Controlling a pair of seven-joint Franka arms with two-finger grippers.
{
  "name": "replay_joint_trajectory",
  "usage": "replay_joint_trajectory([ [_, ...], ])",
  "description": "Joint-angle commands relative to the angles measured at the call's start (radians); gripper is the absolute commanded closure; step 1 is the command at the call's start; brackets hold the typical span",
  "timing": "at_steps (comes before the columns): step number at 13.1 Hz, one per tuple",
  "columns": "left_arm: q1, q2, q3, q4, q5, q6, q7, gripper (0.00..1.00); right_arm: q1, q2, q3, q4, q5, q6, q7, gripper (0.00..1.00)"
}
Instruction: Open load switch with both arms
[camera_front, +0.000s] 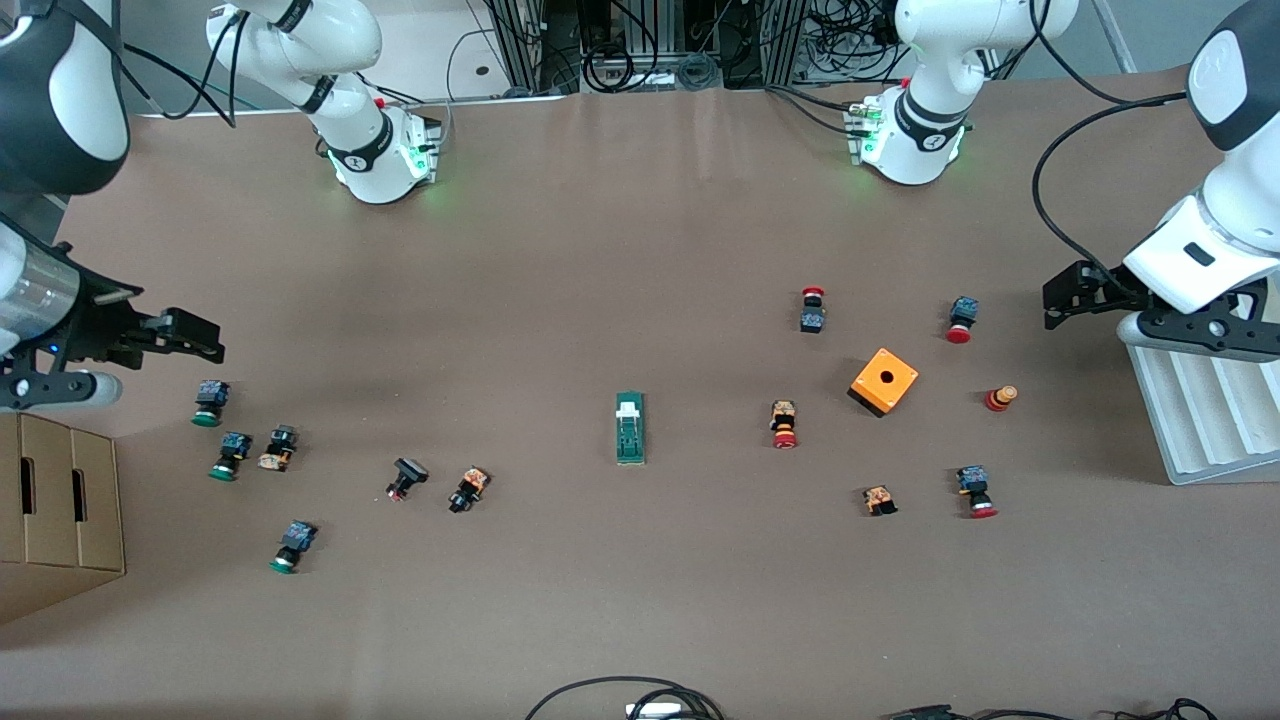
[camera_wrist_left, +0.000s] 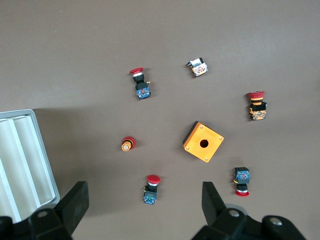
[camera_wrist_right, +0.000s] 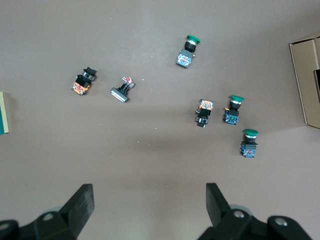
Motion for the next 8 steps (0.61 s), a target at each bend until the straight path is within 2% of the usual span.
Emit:
replay_joint_trajectory([
  [1,-0.012,-0.008,0.01,-0.001,0.001,0.0,-0.003,0.0,-0.005,-0.009,0.0,-0.005,0.01,-0.016,0.012,0.0],
  [8,-0.004,-0.007,0.013,0.003,0.004,-0.034,-0.068,0.0,-0.013,0.001,0.002,-0.007,0.012,-0.036,0.012,0.0],
])
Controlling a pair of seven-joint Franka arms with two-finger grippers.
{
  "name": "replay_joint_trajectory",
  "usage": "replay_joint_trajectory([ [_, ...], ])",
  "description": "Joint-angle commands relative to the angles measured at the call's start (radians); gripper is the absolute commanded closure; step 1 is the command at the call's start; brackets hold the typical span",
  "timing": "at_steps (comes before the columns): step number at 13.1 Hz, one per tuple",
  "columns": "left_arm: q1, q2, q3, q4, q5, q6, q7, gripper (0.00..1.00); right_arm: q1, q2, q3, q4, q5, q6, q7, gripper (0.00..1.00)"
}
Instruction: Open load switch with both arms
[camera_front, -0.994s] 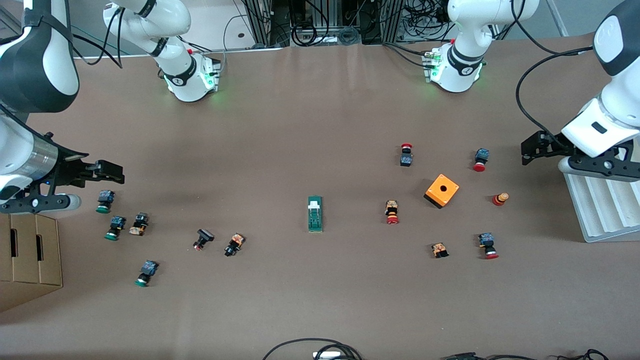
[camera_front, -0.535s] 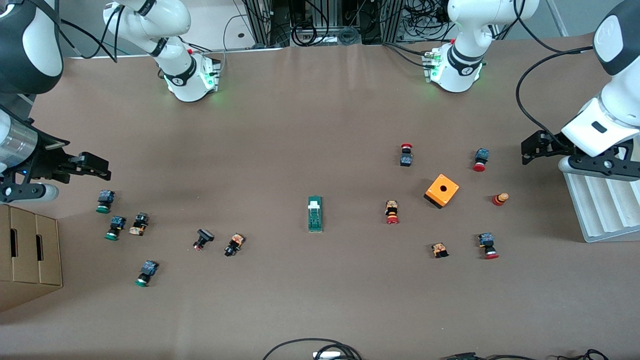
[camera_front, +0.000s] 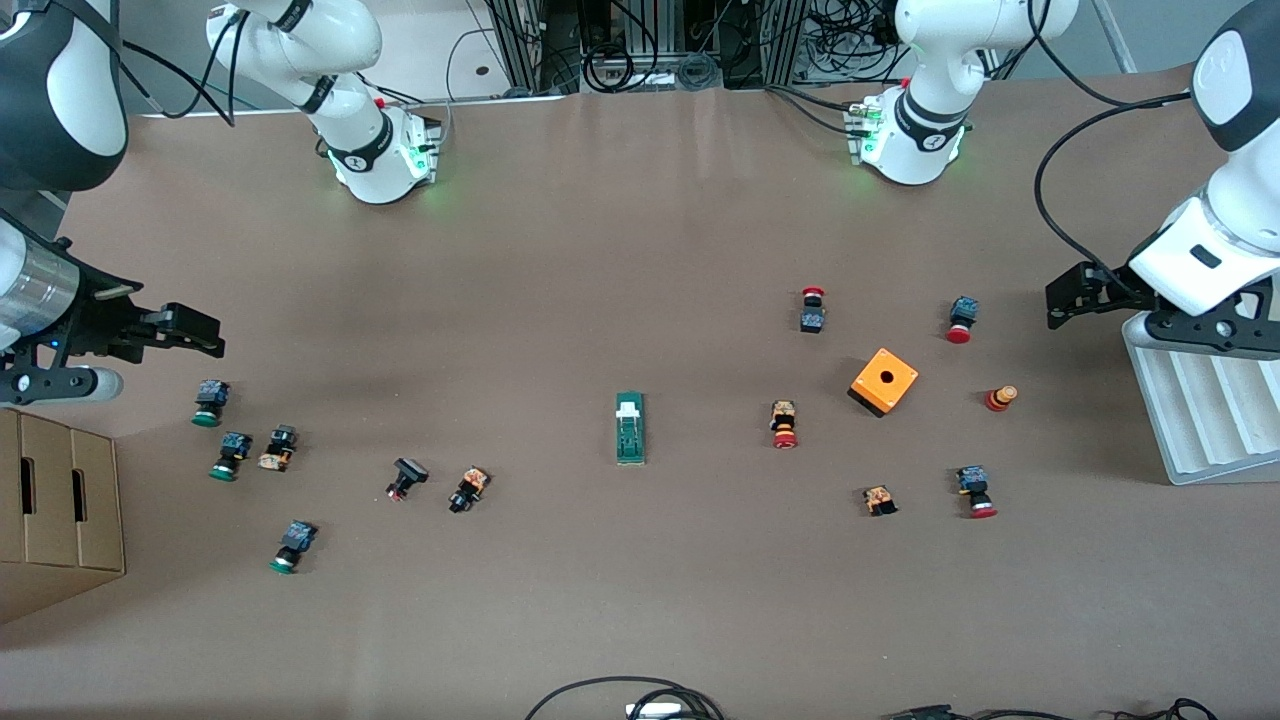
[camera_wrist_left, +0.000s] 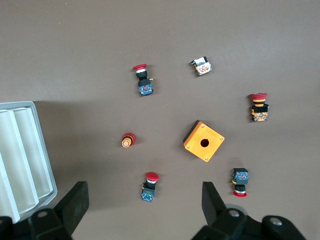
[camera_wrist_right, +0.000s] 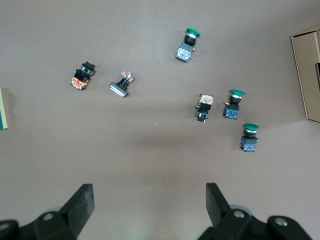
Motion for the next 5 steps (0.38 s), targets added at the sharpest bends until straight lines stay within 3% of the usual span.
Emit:
replay_joint_trajectory([
  [1,-0.004,-0.007,0.004,0.003,0.004,-0.021,-0.025,0.0,-0.017,-0.003,0.002,-0.002,0.012,-0.023,0.007,0.0],
  [5,-0.004,-0.007,0.004,0.003,0.004,-0.022,-0.023,0.0,-0.013,0.0,0.003,0.0,0.012,-0.021,0.008,0.0],
])
